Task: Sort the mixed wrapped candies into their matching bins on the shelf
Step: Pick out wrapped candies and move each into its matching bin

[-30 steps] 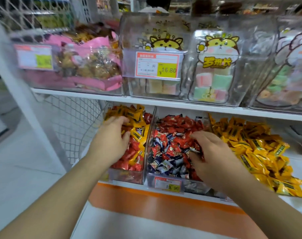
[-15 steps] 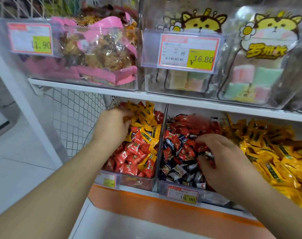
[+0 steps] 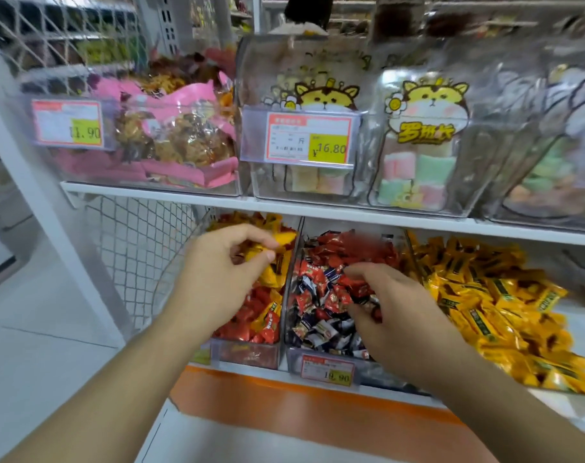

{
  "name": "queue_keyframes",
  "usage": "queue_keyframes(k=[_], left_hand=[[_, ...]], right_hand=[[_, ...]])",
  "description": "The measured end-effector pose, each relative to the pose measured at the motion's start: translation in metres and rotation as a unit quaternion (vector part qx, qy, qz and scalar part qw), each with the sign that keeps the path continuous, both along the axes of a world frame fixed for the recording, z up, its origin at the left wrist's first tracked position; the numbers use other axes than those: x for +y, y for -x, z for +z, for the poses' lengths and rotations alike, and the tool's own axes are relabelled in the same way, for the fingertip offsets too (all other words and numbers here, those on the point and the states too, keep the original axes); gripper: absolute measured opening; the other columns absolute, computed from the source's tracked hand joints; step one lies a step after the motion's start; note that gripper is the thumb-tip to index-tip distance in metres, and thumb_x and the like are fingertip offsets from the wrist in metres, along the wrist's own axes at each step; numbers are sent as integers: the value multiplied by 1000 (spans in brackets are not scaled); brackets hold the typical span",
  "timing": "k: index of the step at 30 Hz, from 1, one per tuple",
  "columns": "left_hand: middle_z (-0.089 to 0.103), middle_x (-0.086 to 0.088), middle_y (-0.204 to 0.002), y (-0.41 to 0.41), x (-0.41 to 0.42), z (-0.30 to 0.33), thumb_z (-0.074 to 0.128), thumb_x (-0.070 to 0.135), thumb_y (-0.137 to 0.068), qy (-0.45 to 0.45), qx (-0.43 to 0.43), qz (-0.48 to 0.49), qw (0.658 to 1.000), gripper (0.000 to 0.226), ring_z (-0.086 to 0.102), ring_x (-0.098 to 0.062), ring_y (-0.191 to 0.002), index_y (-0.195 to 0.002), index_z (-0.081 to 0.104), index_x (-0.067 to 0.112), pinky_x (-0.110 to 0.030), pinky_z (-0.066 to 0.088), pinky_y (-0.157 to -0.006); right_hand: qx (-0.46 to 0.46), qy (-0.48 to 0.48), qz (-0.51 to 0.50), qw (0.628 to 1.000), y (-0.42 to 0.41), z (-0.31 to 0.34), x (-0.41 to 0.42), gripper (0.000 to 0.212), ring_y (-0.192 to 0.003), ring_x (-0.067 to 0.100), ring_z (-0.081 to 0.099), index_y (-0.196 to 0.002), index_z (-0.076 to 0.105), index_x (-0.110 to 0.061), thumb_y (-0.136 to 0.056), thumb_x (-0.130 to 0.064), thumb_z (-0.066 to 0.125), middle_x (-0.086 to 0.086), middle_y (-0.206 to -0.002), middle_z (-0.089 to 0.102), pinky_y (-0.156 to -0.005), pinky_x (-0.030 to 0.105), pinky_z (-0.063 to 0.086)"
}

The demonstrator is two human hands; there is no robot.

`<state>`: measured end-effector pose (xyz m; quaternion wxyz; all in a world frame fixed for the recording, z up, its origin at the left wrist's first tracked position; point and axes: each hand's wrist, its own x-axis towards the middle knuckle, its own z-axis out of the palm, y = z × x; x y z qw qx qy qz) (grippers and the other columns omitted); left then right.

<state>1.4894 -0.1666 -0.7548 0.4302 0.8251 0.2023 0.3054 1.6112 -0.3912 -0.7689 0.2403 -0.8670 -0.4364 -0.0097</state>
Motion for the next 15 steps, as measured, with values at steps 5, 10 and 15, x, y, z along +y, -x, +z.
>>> queue_keyframes(k=[5,10,15], left_hand=[[76,15,-101,-8,-54,-5,84,16,-85,53,31,-111,992,23,72,-13,-92,-91,75,37,-37,59,-86],[77,5,-105,-25,-91,-6,83,9,-86,123,23,-171,977,33,74,-15,-99,-105,73,34,-42,60,-91],[74,19,-111,-44,-103,-11,83,17,-86,131,16,-126,983,33,71,-1,-104,-112,71,34,-28,56,-92]], right_hand=[[161,-90,21,983,1,14,-11,56,-126,-4,50,-153,37,-49,-102,-39,59,-22,-142,51,-107,24,46],[181,-139,-9,974,-12,19,-36,18,-58,5,47,-86,66,-26,-101,-35,63,-12,-67,54,-53,22,38],[98,-131,-107,981,-34,29,-68,32,-54,10,45,-74,58,-23,-101,-41,62,-6,-64,54,-48,21,34]])
